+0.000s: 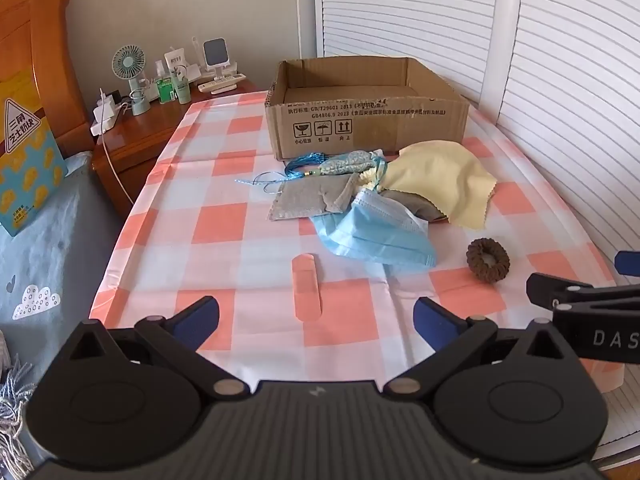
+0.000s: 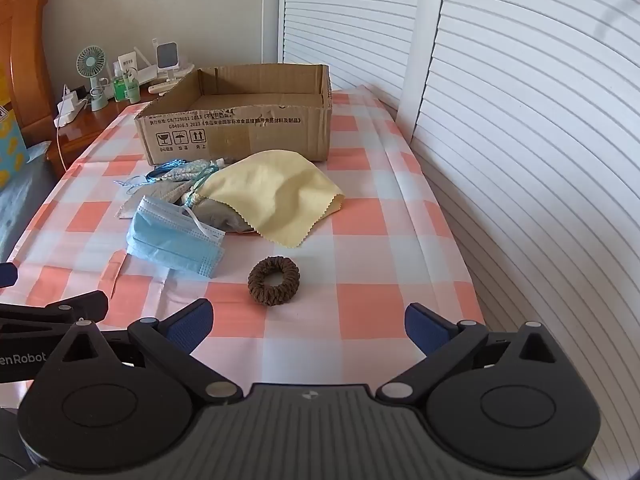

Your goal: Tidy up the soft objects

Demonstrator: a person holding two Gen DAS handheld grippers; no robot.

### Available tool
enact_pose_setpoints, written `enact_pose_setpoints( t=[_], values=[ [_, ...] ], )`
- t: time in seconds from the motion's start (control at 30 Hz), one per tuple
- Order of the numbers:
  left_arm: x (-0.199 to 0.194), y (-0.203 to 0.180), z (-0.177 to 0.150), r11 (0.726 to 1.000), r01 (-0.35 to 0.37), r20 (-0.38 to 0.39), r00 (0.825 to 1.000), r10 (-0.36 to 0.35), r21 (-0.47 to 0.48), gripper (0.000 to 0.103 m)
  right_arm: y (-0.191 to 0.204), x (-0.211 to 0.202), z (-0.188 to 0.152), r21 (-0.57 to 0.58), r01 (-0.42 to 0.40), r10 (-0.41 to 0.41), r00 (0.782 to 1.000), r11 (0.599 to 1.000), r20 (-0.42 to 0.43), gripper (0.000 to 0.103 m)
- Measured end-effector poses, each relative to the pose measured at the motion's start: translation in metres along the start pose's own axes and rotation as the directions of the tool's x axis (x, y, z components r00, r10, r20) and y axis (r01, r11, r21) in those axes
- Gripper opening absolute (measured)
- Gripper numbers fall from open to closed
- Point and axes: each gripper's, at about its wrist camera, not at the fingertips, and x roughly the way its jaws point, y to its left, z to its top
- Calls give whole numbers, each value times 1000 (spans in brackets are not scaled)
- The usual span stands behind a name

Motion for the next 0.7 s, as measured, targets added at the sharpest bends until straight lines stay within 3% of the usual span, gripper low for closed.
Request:
enact_pose_setpoints(
  t=[0.3, 0.33, 0.7],
  values=[
    [-5, -5, -1, 1000, -19, 23, 1000, 19, 16, 102, 1, -1, 0, -2, 2, -2, 1000, 1000, 0, 103],
    [2, -3, -3, 1000, -7, -4, 1000, 7, 1, 102, 1, -1, 0, -2, 3, -3, 1000, 1000, 0, 103],
    [3, -1, -2, 1000, -2, -4, 1000, 2, -4, 102, 1, 0, 1, -2, 0, 0, 1000, 1000, 0, 103]
  ],
)
